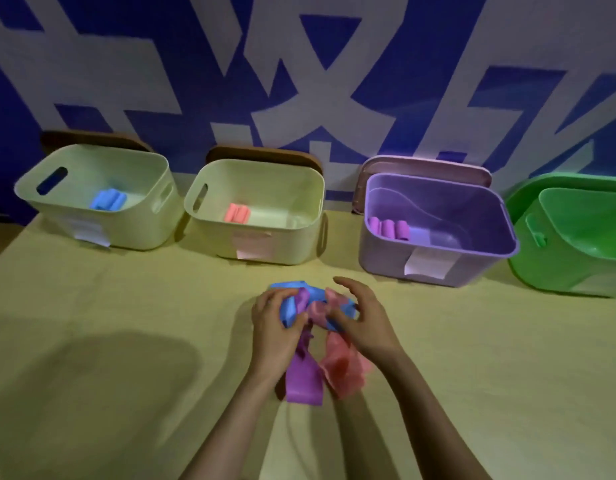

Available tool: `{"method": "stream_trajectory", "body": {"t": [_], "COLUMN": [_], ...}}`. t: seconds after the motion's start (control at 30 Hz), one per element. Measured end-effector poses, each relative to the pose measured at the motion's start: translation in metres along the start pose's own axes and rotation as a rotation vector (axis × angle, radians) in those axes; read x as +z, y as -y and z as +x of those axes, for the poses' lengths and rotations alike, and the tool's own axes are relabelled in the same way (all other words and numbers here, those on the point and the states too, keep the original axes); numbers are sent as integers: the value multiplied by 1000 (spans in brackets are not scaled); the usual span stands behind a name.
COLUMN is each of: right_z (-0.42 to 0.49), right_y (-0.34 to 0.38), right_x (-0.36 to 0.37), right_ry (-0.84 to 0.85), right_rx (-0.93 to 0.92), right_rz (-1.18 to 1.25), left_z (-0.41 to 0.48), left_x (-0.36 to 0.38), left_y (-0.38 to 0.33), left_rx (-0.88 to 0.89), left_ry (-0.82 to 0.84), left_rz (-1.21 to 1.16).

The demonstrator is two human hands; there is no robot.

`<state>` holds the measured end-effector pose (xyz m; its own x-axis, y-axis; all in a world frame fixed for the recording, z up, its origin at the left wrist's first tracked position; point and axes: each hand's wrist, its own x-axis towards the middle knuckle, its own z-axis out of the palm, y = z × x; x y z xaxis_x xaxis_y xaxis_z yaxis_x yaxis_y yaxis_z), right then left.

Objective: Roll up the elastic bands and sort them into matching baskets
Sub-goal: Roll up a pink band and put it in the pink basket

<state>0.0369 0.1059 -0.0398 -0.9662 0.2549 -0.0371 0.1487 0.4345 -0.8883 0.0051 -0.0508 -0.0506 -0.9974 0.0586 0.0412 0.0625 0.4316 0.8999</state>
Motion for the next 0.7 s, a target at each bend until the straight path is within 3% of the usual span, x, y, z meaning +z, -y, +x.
{"method": "stream_trajectory", "body": {"t": [0.1,0.2,0.33,0.5,0.57,0.7], "right_z": [-8,-18,-23,-17,-17,-22], "right_y": [-34,-61,-67,-67,-61,-41], "right_x": [23,40,40,31,23,-7], "right_ry": [33,16,-226,-349,-399,-447], "right_rx": [-83,-131,-115,68,134,162], "right_rz": [-117,-161,22,384,505,576], "left_z": [-11,-21,-23,-23,-25,-26], "left_x": [14,28,34,31,29,23], "left_y": [29,44,50,44,42,38], "left_rx": [123,168,171,143,152,42], "left_ry": [13,101,-1,-182,-254,-215], "left_rz": [180,177,73,-75,-23,210]}}
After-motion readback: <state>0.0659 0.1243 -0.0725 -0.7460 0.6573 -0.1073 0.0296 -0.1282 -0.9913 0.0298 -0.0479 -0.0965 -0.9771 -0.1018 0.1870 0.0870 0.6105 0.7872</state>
